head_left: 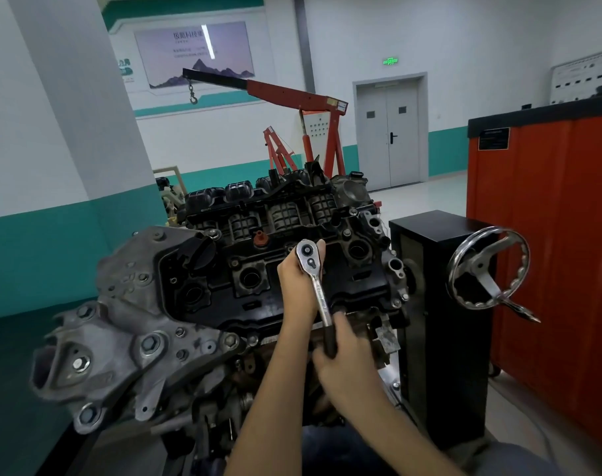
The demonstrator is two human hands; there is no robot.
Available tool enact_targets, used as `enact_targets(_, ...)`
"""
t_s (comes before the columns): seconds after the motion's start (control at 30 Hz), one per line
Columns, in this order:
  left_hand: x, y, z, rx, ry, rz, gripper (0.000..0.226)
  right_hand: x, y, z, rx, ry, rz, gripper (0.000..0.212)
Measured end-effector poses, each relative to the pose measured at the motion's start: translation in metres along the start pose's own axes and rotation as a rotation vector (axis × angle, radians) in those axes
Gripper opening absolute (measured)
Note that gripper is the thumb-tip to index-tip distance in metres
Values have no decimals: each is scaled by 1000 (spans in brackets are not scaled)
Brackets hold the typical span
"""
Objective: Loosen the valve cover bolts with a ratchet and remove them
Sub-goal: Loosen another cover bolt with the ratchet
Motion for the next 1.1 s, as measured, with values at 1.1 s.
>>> enact_targets(1.1,-12,4,2,-187,-275,-38,55,-42,3,89,315,-334,150,32)
Point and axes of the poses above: each hand's wrist, its own x-axis away from the middle knuckle, its own z-axis out of the back of the hand, y = z × x, the point moved 4 cm from there along -x, towards the middle knuckle, and after that the axes turned 3 degrees about z, right-handed, at the moved point
